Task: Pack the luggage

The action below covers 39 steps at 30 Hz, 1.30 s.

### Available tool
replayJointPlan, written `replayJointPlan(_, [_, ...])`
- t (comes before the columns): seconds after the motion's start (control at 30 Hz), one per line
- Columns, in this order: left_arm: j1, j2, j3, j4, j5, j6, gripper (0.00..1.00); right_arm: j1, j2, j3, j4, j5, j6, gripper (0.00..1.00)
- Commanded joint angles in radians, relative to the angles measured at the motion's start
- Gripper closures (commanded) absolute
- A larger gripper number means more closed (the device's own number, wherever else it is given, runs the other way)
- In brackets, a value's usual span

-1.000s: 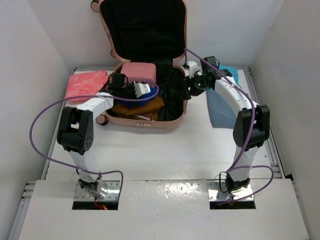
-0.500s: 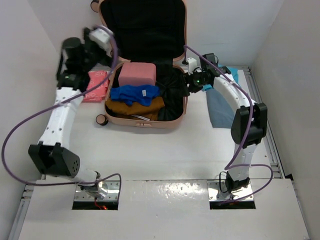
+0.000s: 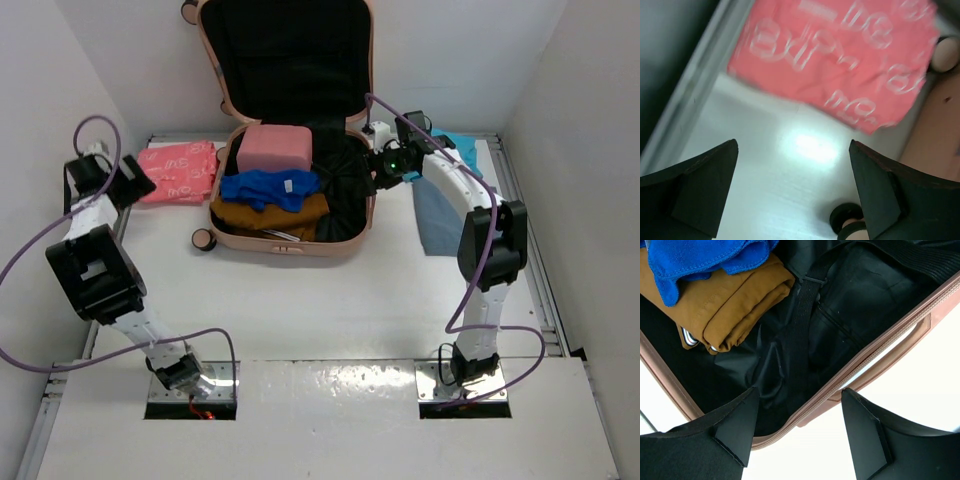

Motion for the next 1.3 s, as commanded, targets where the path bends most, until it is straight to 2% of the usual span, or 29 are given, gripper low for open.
replayJointPlan(0.0, [-0.011,-0.125,-0.073,0.197,0.034,-0.084,0.02,0.003,-0.008,0.016,0.029,-0.021,0.019,0.33])
replayJointPlan(0.23, [-0.011,-0.047,-0.161,0.319,-0.108,-0.09,0.01,0.0,0.008,-0.005,0.046,-0.046,0.023,0.33])
replayJointPlan(0.43, [-0.02,0.106,-0.069,0.345,-0.183,-0.167,0.01,0.004,0.02,0.002,0.046,-0.047,0.01,0.33])
replayJointPlan(0.63, [-0.067,0.188,-0.008,0.345,-0.227,-0.28,0.01,-0.003,0.022,0.001,0.037,-0.041,-0.001,0.33])
replayJointPlan(0.83, [-0.158,0.306,0.109,0.252,-0.379,-0.426,0.01,-0.003,0.04,0.03,0.015,-0.04,-0.021,0.33])
replayJointPlan(1.03, [-0.221,0.367,0.134,0.241,-0.402,-0.539,0.01,-0.014,0.081,0.099,-0.031,-0.03,-0.043,0.33])
replayJointPlan(1.27, [-0.23,0.337,0.1,0.19,-0.422,-0.539,0.01,-0.029,0.08,0.105,-0.044,-0.015,-0.056,0.33])
